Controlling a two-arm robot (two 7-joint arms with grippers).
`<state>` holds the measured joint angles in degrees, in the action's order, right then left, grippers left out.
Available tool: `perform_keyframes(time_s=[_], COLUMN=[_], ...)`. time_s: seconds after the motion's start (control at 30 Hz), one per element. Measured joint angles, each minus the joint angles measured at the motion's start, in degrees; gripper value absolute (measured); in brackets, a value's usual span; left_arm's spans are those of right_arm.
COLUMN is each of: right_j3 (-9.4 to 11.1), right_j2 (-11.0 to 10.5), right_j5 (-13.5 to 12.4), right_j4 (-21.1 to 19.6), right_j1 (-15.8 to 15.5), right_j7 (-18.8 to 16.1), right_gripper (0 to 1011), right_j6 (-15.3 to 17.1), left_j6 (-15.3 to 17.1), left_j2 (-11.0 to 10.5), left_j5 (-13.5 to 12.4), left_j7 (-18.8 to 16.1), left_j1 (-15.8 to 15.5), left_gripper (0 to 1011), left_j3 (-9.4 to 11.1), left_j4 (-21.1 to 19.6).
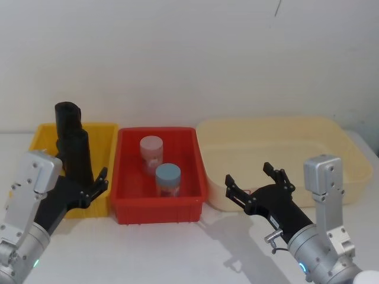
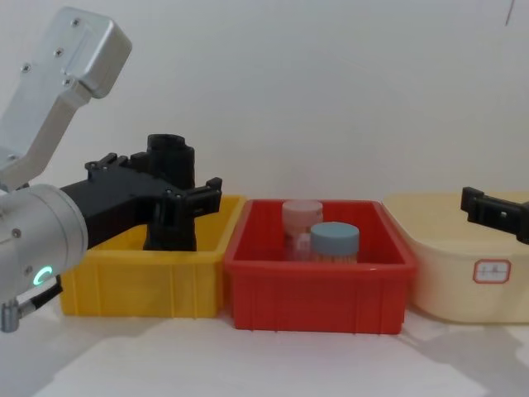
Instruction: Pick up the garbage bag with the one hand and transfer it to the other hand.
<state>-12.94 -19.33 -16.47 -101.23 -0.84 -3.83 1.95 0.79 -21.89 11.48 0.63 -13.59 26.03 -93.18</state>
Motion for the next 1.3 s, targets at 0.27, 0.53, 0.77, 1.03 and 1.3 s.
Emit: perform_keyframes(time_s=[0.27,0.53,0.77,1.03,1.3], right_j3=[0.0,0.0,0.0,0.0,0.0], right_j2=[0.0,0.0,0.0,0.0,0.0], right_j5=[0.0,0.0,0.0,0.0,0.0], right_j4=[0.0,0.0,0.0,0.0,0.0], right_j1=[0.0,0.0,0.0,0.0,0.0], right_j7=[0.0,0.0,0.0,0.0,0.0], right_gripper=[999,1000,1000,1000,1000], right_j6=[0.0,0.0,0.0,0.0,0.0], left_j6=[0.0,0.0,0.0,-0.1,-0.5], left_j2=[0.0,0.0,0.0,0.0,-0.1], left_j5=[0.0,0.0,0.0,-0.8,-2.3], left_j7=[0.0,0.0,0.0,-0.5,-2.1], left_j1=[0.0,0.0,0.0,0.2,1.4], left_gripper=[1000,1000,1001,1000,1000], left_j3=[0.0,0.0,0.0,0.0,-0.5], left_j4=[0.0,0.0,0.0,-0.3,-1.8])
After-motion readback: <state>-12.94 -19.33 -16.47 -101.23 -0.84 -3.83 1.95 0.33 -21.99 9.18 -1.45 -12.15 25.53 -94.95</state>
